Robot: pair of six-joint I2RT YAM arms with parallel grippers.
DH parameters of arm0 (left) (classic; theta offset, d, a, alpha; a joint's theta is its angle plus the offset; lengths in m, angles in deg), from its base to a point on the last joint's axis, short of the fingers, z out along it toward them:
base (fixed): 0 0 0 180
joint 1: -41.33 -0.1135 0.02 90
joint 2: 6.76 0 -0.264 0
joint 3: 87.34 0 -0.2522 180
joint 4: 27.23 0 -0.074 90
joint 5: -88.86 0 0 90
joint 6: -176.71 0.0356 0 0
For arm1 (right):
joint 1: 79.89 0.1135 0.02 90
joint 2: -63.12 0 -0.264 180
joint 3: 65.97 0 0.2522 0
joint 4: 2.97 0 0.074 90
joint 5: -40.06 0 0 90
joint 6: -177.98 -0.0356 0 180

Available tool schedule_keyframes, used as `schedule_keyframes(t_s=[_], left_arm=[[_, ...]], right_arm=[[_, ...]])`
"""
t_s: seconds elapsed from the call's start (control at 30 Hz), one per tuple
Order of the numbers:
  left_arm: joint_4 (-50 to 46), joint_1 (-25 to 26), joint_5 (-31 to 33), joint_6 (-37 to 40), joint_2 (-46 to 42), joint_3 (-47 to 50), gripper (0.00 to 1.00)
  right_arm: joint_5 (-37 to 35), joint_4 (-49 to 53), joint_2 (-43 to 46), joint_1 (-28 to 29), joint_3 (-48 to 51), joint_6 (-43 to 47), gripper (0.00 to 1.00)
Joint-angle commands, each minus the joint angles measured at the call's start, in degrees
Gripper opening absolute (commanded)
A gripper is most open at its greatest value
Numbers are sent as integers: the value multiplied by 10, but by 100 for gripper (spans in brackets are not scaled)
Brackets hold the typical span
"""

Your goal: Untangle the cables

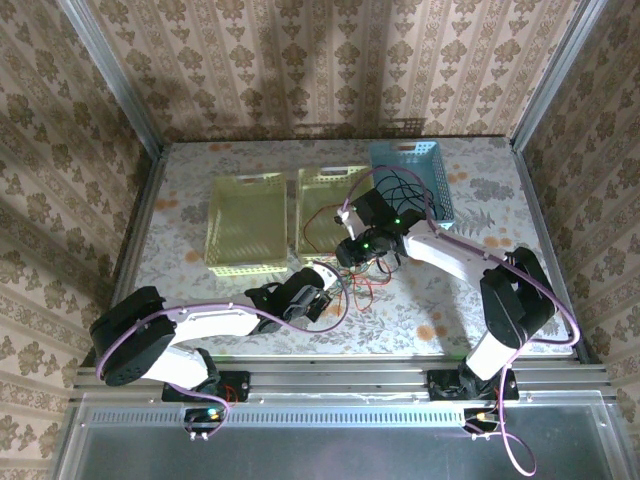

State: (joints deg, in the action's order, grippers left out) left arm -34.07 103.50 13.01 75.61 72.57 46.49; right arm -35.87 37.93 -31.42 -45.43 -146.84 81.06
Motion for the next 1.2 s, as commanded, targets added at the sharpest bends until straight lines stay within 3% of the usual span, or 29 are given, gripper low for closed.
schedule_keyframes(t_s=[0.0,0.13,0.6,0.93,1.1,1.17], left_arm=[[15,4,-3,4,-6,-10,0],[15,3,-2,3,-9,-7,0],[13,3,-3,2,2,-9,0],[12,3,-5,2,12,-13,0],[10,3,-7,4,15,-16,0],[11,3,-9,4,15,-17,0]], right_arm=[[-32,-12,-3,4,-14,6,10],[-49,-28,16,3,-2,8,0],[-66,-28,140,-35,28,-34,0],[-288,23,286,-63,49,-68,0],[-357,52,334,-79,78,-102,0],[-339,51,347,-88,91,-104,0]])
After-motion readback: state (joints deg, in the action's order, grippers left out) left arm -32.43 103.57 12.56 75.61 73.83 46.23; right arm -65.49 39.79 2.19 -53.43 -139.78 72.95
